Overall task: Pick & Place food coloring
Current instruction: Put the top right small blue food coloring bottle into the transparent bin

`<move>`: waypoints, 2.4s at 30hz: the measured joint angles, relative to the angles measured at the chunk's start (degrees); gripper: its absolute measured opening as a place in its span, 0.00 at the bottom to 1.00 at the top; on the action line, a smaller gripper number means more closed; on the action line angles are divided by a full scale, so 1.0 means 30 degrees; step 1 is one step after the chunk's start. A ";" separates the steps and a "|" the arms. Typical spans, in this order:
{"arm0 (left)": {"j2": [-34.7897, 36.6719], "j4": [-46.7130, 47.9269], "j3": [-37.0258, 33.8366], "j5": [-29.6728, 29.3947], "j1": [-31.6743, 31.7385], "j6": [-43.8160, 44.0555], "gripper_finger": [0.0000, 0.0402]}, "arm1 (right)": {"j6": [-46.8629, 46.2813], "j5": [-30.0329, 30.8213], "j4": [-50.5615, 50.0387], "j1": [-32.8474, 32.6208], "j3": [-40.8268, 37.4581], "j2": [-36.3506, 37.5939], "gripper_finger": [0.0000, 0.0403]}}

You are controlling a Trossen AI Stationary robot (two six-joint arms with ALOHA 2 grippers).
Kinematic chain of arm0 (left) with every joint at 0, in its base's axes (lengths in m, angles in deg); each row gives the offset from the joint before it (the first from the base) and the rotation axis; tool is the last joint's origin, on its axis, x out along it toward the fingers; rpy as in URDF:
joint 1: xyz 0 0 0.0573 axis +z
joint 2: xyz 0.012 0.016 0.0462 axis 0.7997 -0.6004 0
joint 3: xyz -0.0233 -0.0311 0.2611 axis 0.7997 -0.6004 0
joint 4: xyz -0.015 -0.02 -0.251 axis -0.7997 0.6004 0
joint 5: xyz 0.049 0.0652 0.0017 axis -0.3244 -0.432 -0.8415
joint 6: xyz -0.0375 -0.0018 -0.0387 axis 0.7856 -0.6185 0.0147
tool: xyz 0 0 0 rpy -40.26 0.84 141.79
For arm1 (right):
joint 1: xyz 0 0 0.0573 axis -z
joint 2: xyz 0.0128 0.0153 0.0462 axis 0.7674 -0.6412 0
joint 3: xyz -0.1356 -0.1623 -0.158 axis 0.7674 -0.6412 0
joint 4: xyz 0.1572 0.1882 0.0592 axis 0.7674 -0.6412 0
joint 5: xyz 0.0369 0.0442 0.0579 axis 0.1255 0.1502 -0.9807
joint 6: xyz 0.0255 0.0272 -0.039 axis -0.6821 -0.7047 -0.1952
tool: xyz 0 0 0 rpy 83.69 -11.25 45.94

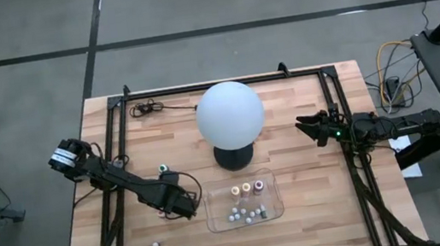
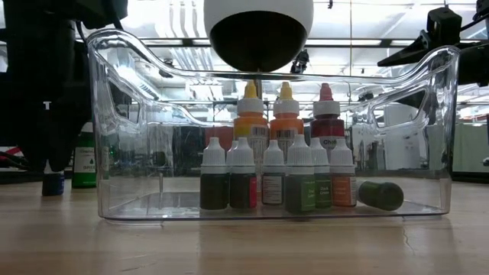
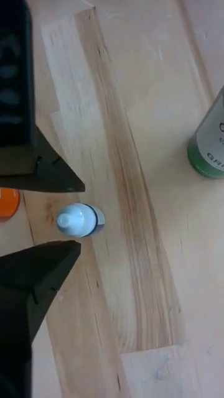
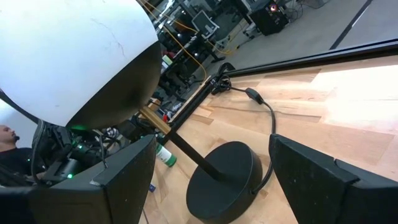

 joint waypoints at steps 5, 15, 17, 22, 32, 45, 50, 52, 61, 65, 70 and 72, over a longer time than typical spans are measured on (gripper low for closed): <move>-0.0007 -0.0084 0.0000 -0.0004 0.0000 -0.0222 0.22 | -0.0003 0.0000 -0.0007 -0.0004 0.0004 0.0000 0.75; -0.0007 -0.0344 0.0000 -0.0305 0.0036 -0.0913 0.22 | 0.0000 0.0000 0.0000 -0.0006 0.0006 0.0000 0.75; -0.0007 -0.0409 0.0000 -0.0372 0.0036 -0.0921 0.22 | -0.0001 0.0000 -0.0002 -0.0006 0.0006 0.0000 0.75; -0.0007 -0.0426 0.0004 -0.0364 0.0058 -0.0943 0.22 | -0.0001 0.0000 -0.0006 -0.0006 0.0006 0.0000 0.75; -0.0007 -0.0426 0.0029 -0.0372 0.0058 -0.0957 0.10 | 0.0000 0.0000 0.0000 -0.0006 0.0006 0.0000 0.75; 0.0219 0.0836 0.2341 -0.0745 0.0029 -0.2593 0.08 | -0.0007 0.0000 -0.0006 -0.0004 0.0004 0.0000 0.75; 0.0219 0.2801 0.4169 -0.0838 0.0022 -0.4122 0.08 | 0.0000 0.0000 0.0000 -0.0006 0.0006 0.0000 0.75; 0.0224 0.3687 0.4942 -0.0852 -0.0020 -0.4766 0.08 | -0.0002 0.0000 -0.0005 -0.0001 -0.0001 -0.0002 0.75; 0.0251 0.6886 0.8139 -0.0858 -0.0472 -0.8137 0.08 | 0.0000 0.0000 0.0000 0.0001 0.0004 0.0000 0.75; 0.0270 0.7198 0.9178 -0.0845 -0.0802 -0.9874 0.08 | 0.0000 0.0000 0.0000 -0.0006 0.0006 -0.0005 0.75; 0.0277 0.7239 1.0376 -0.0824 -0.1210 -1.1779 0.08 | -0.0007 0.0000 0.0000 -0.0004 0.0004 -0.0006 0.75; 0.0277 0.7241 1.0823 -0.0809 -0.1310 -1.2389 0.08 | 0.0000 0.0000 -0.0006 -0.0001 0.0006 -0.0001 0.75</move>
